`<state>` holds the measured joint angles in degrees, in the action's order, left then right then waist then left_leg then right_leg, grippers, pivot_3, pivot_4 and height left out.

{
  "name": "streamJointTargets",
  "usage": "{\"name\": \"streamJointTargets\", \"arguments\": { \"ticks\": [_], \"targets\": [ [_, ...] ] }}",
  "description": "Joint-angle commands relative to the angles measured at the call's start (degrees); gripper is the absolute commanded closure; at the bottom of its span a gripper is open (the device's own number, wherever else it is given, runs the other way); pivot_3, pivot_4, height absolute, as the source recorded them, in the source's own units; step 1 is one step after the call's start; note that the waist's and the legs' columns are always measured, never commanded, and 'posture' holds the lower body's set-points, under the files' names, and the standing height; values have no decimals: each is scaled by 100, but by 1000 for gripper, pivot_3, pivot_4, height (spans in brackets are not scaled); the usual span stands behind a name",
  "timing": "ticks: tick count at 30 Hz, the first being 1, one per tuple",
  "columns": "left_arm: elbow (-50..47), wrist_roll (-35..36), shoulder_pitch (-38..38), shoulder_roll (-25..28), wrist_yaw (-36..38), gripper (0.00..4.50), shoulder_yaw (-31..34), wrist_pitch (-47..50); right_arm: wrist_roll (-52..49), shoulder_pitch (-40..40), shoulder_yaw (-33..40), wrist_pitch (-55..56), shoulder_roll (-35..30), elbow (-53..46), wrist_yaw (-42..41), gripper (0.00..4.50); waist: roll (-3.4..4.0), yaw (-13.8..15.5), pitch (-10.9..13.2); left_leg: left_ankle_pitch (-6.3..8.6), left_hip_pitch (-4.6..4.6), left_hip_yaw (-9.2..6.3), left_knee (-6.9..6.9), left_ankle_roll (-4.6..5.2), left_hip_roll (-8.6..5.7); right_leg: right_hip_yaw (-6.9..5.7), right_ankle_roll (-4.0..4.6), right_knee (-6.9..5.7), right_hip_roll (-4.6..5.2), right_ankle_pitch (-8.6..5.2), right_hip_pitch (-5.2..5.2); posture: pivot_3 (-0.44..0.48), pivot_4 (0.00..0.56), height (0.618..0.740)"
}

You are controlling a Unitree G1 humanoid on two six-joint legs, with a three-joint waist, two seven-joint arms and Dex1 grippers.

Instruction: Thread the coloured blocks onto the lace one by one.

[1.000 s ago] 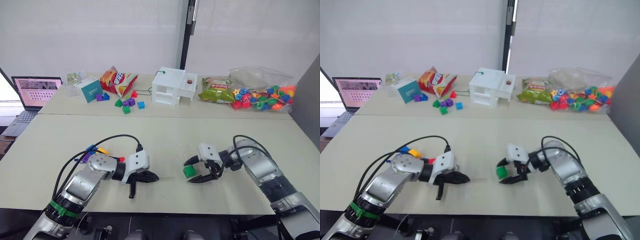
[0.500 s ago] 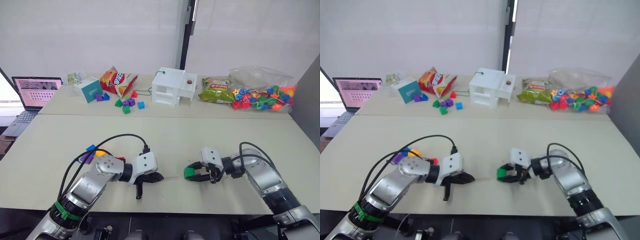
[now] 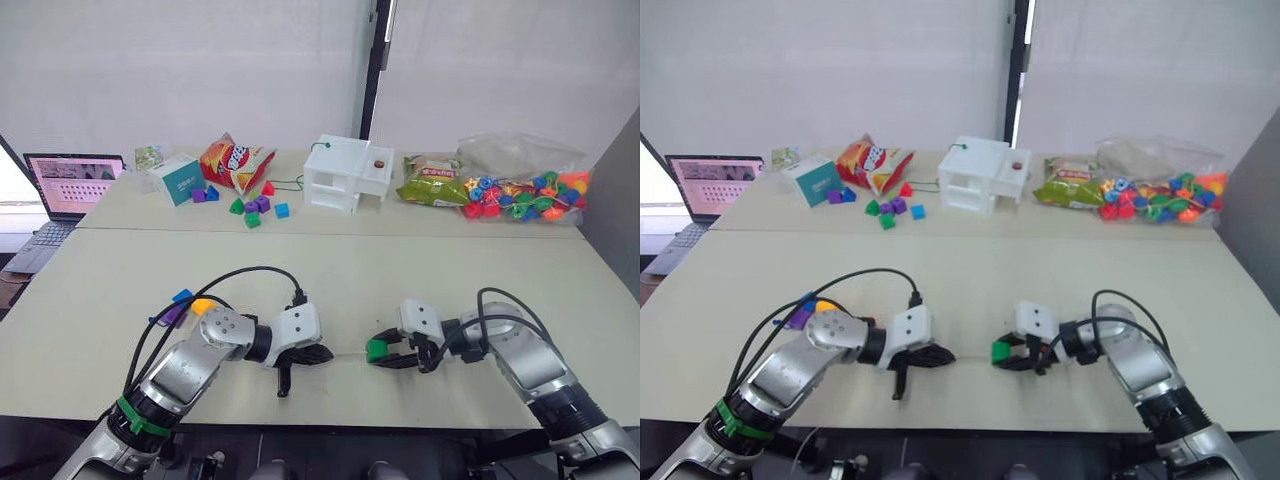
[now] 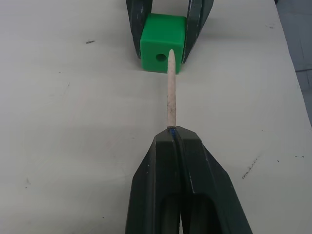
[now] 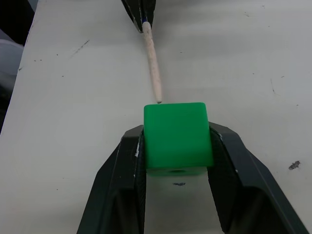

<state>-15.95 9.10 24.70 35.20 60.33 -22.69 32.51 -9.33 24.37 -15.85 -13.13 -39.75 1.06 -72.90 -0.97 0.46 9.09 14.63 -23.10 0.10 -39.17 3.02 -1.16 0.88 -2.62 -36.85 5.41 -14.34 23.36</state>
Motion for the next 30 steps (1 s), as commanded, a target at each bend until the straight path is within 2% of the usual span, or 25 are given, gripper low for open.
{"name": "streamJointTargets", "arguments": {
  "ticks": [1, 16, 30],
  "targets": [
    [-166, -35, 88, 72, 14, 4500, -24, 43, 59, -64, -76, -52, 8, -140, 31, 3315, 0, 0, 0, 0, 0, 0, 0, 0, 0, 0, 0, 0, -1, 0, 0, 0, 150, 740],
    [-167, -57, 267, -148, -130, 4500, -173, 222, 94, -102, -158, -196, -27, -326, 3, 3315, 0, 4, 0, 0, 2, 0, 0, 0, 0, 0, 0, 0, -1, 0, -3, 0, 150, 740],
    [-178, 2, 325, 3, 25, 4500, -138, 279, 186, -77, -160, -228, -8, -325, 37, 3315, 0, 0, 0, 0, 3, 0, 0, 0, 0, 0, 0, 0, -2, 0, -4, 0, 150, 740]
  ]
}}
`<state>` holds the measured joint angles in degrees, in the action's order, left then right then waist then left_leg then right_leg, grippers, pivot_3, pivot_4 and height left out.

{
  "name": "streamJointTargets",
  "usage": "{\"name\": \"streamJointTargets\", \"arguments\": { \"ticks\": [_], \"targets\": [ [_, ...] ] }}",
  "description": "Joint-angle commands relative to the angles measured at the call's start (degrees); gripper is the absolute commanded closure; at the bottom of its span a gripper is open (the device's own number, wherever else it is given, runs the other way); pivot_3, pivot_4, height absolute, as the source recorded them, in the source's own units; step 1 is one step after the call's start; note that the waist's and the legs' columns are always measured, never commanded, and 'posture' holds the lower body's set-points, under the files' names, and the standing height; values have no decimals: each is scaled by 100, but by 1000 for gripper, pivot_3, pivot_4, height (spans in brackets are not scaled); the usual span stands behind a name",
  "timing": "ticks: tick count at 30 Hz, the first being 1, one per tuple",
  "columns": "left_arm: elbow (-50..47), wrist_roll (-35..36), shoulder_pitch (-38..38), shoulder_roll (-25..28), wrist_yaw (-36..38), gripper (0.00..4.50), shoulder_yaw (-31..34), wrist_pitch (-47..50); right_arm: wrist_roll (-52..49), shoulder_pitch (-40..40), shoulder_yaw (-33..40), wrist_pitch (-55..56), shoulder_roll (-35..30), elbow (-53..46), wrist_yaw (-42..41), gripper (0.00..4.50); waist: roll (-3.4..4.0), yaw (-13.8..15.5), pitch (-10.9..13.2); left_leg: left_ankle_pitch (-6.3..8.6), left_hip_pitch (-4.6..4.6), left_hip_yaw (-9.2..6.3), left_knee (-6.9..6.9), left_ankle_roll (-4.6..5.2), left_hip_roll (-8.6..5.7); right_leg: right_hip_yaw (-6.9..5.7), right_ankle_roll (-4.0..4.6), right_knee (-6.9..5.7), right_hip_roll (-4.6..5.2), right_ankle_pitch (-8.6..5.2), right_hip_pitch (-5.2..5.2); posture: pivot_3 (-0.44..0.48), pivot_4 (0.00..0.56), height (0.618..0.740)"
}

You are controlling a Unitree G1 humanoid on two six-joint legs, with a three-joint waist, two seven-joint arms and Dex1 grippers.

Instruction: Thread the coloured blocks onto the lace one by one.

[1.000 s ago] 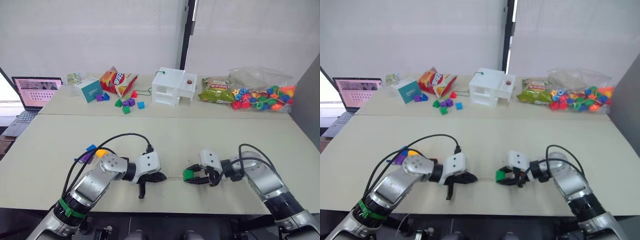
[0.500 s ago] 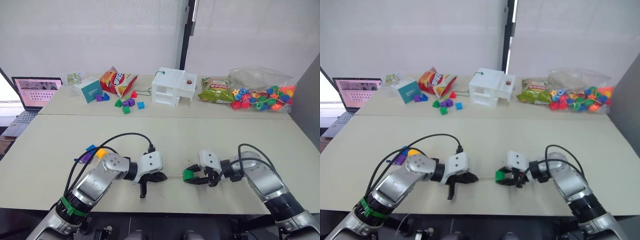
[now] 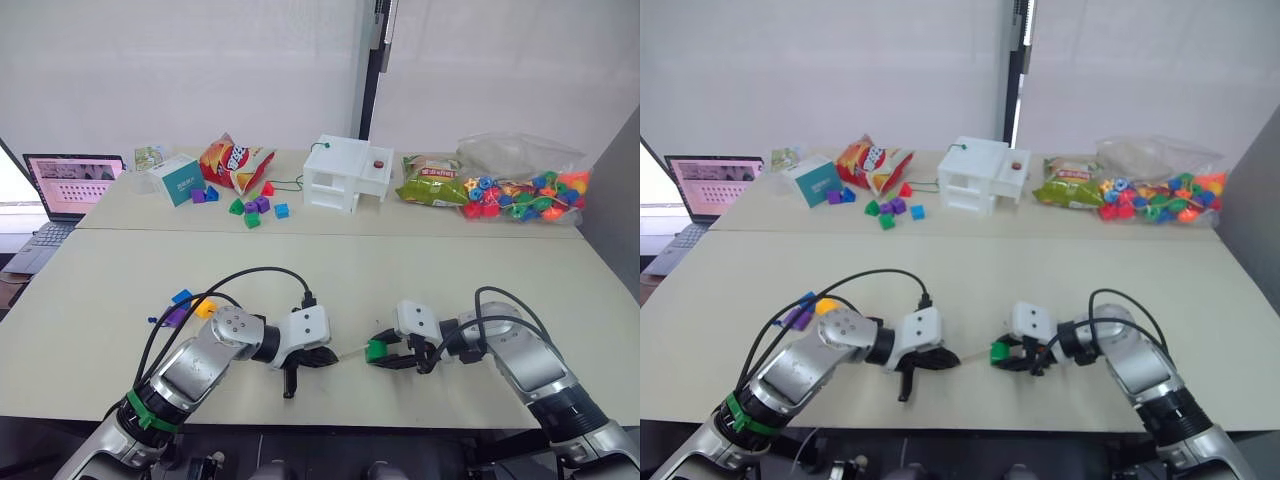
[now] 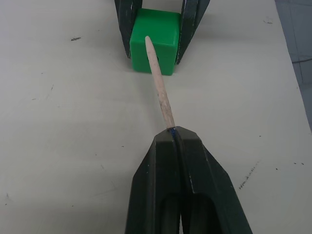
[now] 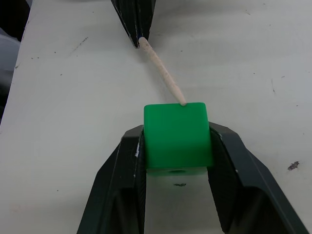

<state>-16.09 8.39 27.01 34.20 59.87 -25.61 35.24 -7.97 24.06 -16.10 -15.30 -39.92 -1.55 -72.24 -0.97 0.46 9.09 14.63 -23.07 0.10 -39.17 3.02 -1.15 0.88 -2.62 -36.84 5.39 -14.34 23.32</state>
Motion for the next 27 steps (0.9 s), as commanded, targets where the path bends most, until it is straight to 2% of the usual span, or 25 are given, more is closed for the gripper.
{"name": "streamJointTargets", "arguments": {
  "ticks": [1, 7, 27],
  "targets": [
    [-161, 78, 98, 133, 77, 4500, 171, 21, 57, -47, -137, -2, 5, -56, -32, 3315, 0, 0, 0, 0, 0, 0, 0, 0, 0, 0, 0, 0, 0, 0, 0, 0, 150, 740],
    [-142, 43, 114, 296, 96, 4500, 171, 25, 72, -60, -148, 2, 8, -60, -33, 3315, 0, 1, 0, 0, 1, 0, 0, 0, 0, 0, 0, 0, 0, 0, -1, 0, 150, 740],
    [-189, 62, 236, 100, 85, 4500, -53, 75, 84, -93, -142, -56, -19, -149, -26, 3315, 0, -1, 0, 0, 2, 0, 0, 0, 0, 0, 0, 0, -1, 0, -2, 0, 150, 740]
  ]
}}
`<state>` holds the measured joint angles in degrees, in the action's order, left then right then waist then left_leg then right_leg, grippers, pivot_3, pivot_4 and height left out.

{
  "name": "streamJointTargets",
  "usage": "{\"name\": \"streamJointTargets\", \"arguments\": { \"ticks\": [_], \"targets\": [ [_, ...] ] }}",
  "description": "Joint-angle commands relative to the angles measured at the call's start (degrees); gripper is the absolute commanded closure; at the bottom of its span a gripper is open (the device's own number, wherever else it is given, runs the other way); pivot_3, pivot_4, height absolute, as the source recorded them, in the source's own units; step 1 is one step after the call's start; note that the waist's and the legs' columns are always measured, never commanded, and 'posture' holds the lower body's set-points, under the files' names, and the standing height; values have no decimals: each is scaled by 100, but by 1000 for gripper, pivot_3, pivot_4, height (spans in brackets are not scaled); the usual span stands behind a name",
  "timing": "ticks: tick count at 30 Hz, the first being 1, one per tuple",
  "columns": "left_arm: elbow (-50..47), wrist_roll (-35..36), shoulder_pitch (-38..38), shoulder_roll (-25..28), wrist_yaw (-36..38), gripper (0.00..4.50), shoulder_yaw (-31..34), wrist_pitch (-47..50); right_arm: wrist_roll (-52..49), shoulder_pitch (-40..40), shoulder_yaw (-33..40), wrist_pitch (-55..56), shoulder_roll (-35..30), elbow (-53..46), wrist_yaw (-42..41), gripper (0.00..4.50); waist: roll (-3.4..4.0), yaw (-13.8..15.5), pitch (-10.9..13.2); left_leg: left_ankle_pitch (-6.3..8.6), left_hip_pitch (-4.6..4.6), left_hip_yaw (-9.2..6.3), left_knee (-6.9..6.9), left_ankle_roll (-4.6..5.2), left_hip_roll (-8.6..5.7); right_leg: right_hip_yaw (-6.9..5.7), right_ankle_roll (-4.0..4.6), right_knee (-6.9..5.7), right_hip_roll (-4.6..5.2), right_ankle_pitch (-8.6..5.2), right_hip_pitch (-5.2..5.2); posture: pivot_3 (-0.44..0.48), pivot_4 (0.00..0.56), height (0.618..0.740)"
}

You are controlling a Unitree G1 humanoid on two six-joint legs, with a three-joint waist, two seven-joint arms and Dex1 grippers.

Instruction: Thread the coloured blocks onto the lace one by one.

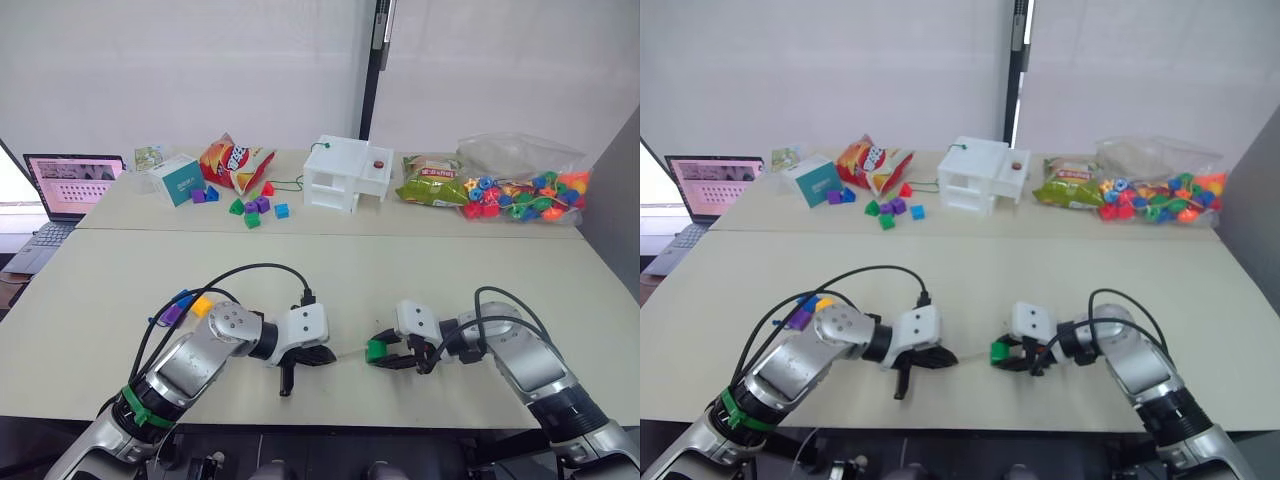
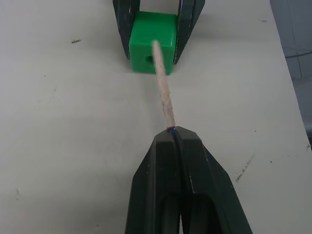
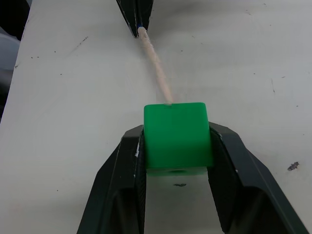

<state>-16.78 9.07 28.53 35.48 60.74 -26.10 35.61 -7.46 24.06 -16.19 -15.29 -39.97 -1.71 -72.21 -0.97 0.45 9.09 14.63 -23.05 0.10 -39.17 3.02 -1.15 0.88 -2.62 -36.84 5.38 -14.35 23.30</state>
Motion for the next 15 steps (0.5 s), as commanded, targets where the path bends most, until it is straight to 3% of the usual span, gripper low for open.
{"name": "streamJointTargets", "arguments": {
  "ticks": [1, 15],
  "targets": [
    [-121, -5, 91, -36, 6, 4500, -19, 30, 41, -102, -138, -54, -23, -143, -30, 3315, 0, 1, 0, 0, 0, 0, 0, 0, 0, 0, 0, 0, 0, 0, 0, 0, 150, 740],
    [-9, -67, 100, 162, -8, 4500, 65, 67, 43, -137, -121, -72, -53, -175, -3, 3315, 0, 3, 0, 0, 1, 0, 0, 0, 0, 0, 0, 0, 0, 0, -1, 0, 150, 740]
  ]
}}
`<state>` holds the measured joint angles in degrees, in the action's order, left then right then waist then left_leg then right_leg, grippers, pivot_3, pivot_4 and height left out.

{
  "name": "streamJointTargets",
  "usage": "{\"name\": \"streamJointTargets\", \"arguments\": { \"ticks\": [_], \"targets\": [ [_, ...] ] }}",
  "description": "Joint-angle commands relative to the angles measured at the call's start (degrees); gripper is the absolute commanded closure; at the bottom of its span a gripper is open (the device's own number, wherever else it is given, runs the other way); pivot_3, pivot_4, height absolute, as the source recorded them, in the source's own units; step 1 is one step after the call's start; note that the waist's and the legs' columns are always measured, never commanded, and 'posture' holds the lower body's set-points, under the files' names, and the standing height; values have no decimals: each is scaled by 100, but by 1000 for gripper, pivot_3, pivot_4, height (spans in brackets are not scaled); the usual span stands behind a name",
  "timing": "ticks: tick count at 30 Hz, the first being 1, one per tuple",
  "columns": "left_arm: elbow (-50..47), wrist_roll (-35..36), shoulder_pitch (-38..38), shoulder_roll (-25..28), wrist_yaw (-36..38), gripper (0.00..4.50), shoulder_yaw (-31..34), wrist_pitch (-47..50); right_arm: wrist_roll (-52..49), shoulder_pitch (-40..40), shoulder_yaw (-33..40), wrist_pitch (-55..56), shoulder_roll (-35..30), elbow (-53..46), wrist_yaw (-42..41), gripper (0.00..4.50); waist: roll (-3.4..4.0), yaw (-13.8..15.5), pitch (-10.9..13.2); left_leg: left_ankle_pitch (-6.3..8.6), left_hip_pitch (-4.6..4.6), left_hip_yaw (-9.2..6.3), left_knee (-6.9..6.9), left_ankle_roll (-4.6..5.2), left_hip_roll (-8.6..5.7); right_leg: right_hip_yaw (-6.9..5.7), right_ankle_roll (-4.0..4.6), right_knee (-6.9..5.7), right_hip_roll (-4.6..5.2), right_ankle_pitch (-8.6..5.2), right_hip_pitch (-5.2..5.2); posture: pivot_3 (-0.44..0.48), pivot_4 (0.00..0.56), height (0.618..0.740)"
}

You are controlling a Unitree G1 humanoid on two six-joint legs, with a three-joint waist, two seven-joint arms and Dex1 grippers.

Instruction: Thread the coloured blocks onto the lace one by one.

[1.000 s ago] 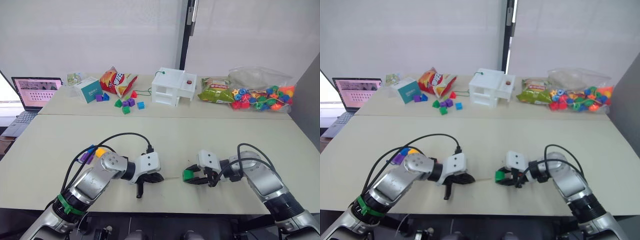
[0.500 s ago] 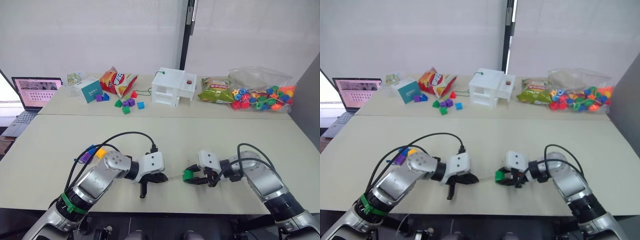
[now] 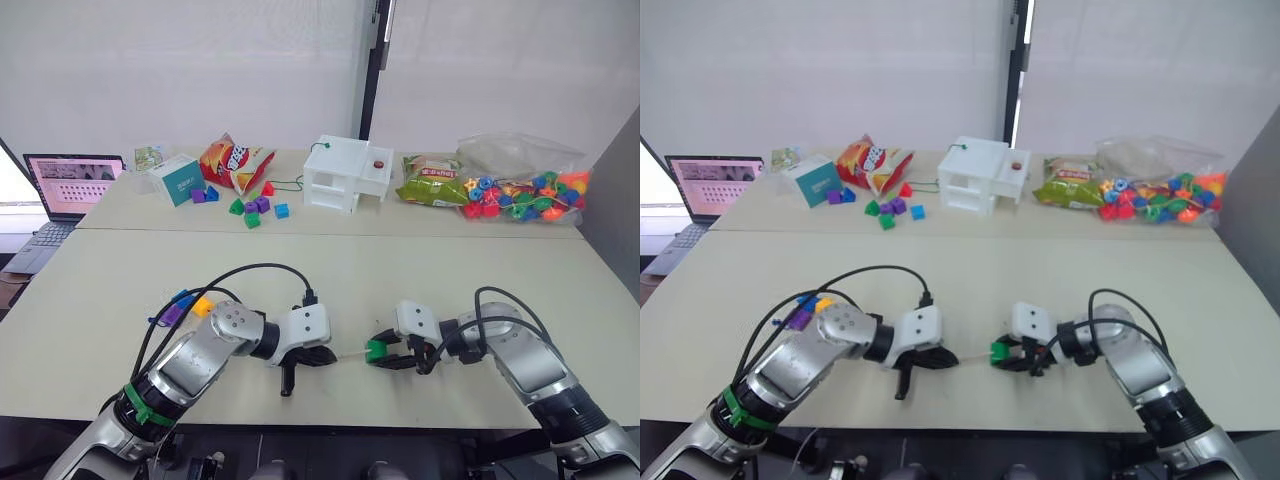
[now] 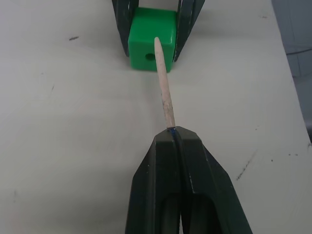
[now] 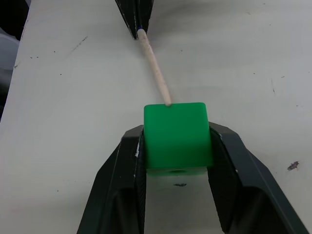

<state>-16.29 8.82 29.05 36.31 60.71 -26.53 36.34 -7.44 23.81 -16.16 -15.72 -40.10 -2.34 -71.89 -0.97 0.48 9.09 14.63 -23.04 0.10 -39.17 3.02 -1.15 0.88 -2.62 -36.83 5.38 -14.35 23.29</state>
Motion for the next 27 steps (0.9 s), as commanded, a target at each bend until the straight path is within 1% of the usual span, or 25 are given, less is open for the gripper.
{"name": "streamJointTargets", "arguments": {
  "ticks": [1, 6, 12, 27],
  "targets": [
    [-59, -37, 49, 97, 5, 4500, 114, -7, 41, -111, -125, -28, -40, -109, -37, 3315, 0, 0, 0, 0, 0, 0, 0, 0, 0, 0, 0, 0, 0, 0, 0, 0, 150, 740],
    [-86, -25, 69, 112, 32, 4500, 97, -5, 49, -98, -139, -16, -32, -92, -44, 3315, 0, 0, 0, 0, 0, 0, 0, 0, 0, 0, 0, 0, 0, 0, 0, 0, 150, 740],
    [-74, -64, 138, -24, 6, 4500, 2, 0, 58, -105, -154, -31, -28, -142, -36, 3315, 0, 1, 0, 0, 0, 0, 0, 0, 0, 0, 0, 0, 0, 0, -1, 0, 150, 740],
    [-31, -101, 245, -171, 47, 4500, -92, -38, 87, -152, -155, -78, -55, -261, -19, 3315, 0, 2, 0, 0, 0, 0, 0, 0, -1, -1, 0, 1, 0, 0, -1, 0, 150, 740]
  ]
}}
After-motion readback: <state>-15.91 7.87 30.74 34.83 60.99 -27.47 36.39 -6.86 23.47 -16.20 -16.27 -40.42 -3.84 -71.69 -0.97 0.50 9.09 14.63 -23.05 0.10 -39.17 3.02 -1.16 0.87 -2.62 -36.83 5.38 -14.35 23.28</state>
